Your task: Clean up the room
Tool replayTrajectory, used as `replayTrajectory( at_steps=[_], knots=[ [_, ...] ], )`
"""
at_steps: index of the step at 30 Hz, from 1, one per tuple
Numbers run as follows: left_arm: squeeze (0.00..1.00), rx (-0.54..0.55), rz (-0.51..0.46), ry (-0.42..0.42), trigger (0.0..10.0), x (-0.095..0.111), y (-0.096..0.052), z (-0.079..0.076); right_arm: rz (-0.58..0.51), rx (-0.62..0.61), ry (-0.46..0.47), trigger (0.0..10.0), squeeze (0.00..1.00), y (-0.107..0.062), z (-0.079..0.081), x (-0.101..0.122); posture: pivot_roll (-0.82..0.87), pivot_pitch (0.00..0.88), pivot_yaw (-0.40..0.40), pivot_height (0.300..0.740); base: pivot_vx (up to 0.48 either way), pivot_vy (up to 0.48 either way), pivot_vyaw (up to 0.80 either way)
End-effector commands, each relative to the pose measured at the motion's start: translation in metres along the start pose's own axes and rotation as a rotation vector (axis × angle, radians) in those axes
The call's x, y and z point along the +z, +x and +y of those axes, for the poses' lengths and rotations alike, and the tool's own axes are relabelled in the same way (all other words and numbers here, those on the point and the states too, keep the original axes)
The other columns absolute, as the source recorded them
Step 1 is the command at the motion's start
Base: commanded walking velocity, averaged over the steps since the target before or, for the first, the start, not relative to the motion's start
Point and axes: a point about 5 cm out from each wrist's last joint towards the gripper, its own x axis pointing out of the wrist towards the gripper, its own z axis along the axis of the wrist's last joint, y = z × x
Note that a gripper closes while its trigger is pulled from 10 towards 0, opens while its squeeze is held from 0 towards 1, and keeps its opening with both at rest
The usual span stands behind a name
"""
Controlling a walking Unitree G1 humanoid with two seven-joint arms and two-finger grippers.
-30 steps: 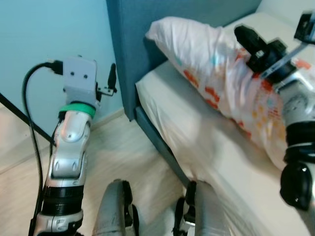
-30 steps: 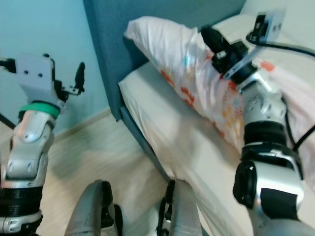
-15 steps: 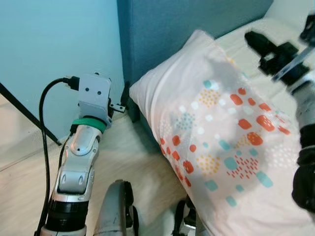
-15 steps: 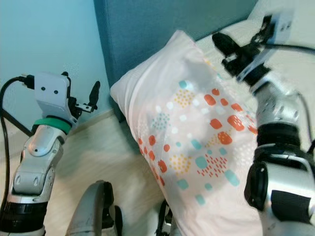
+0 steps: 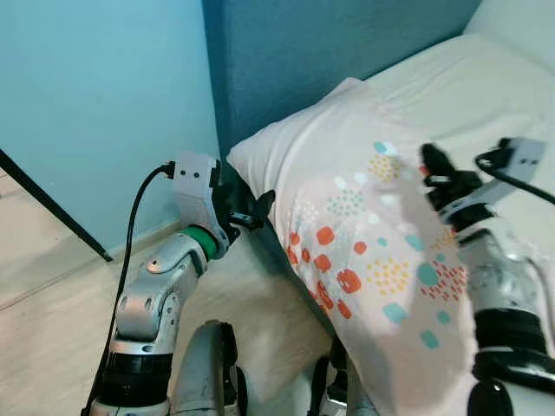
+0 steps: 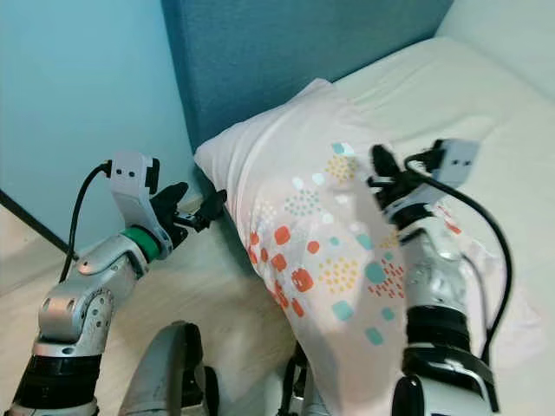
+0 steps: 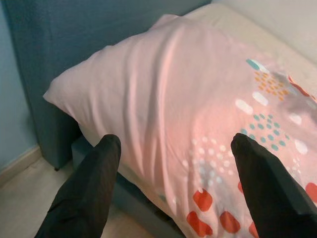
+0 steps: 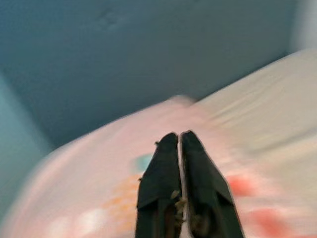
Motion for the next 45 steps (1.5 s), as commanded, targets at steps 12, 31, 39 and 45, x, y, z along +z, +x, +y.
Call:
replayTrajectory(
  at_steps=[12,31,39,45],
  knots=[
    [0.0,-0.015,0.134,0.032,10.0,-0.025,-0.01,0.004,-0.079,-0.833,0.111,10.0,1.0,-0.151,-0.054,-0.018,0.04,0.235,0.047,0.605,0.0,0.0,0.0],
    [0.0,-0.015,0.177,0.05,10.0,-0.032,-0.009,0.009,0.392,-0.722,0.614,10.0,1.0,-0.247,-0.001,-0.121,0.04,0.234,0.058,0.605,0.0,0.0,0.0],
    [0.0,-0.014,0.17,0.048,10.0,-0.03,-0.007,0.01,0.48,-0.258,0.894,10.0,0.0,-0.235,0.039,-0.128,0.05,0.23,0.064,0.605,0.0,0.0,0.0],
    [0.0,-0.017,0.167,0.048,10.0,-0.029,-0.006,0.009,0.497,-0.192,0.942,10.0,0.0,-0.225,0.044,-0.14,0.06,0.225,0.072,0.605,0.0,0.0,0.0]
  ],
)
